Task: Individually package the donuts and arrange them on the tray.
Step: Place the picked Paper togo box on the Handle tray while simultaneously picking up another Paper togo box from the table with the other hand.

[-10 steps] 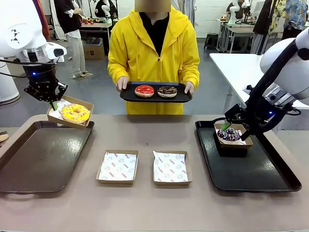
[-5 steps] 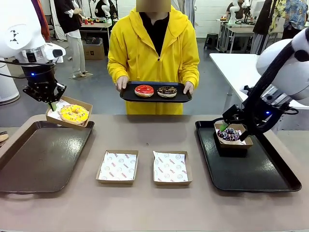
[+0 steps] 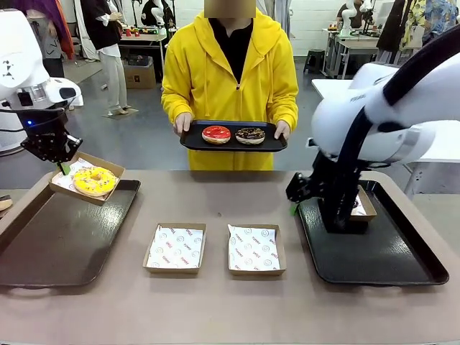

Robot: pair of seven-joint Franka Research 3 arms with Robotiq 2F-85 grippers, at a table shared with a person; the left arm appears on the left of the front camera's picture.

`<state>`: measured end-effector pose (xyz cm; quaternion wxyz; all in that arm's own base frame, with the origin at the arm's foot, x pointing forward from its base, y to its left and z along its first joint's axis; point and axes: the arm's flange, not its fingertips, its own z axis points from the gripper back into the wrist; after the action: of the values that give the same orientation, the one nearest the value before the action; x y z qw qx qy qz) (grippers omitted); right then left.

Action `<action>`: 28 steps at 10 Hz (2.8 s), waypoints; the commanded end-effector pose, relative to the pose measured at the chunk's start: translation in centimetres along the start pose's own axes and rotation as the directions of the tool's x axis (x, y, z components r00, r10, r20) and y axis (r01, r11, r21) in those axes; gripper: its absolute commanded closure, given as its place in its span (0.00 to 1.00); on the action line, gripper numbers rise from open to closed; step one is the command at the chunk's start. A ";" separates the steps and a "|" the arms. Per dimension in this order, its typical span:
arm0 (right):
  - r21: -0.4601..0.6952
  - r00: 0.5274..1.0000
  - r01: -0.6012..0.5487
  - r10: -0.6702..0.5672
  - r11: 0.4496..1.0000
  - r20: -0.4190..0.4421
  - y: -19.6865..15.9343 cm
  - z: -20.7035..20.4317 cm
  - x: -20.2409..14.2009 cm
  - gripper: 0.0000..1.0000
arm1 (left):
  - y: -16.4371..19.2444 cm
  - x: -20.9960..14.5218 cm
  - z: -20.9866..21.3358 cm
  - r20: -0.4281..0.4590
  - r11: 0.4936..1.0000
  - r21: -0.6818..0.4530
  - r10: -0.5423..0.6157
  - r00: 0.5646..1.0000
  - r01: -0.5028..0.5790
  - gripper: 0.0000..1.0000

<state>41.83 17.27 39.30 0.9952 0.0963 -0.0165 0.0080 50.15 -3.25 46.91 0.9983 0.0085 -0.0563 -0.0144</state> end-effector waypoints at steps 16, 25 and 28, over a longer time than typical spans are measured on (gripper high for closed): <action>-0.236 0.996 0.090 -0.094 0.968 -0.005 9.0 -8.7 -1.2 0.00 | 2.6 0.5 -5.8 -0.056 1.000 -0.009 0.012 0.998 -0.012 0.99; -0.160 0.995 0.090 -0.082 0.983 0.054 7.7 -9.3 -3.4 0.00 | 4.4 4.2 -9.0 -0.099 0.994 -0.029 0.105 0.990 -0.108 0.99; -0.156 0.996 0.088 -0.082 0.984 0.048 7.6 -9.4 -3.4 0.00 | 5.0 5.8 -9.7 -0.065 0.996 -0.014 0.091 0.994 -0.092 0.99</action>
<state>39.11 26.49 31.85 0.9989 0.0094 -0.0282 -0.0352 56.18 1.18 38.12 0.9994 -0.0001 -0.0161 0.0297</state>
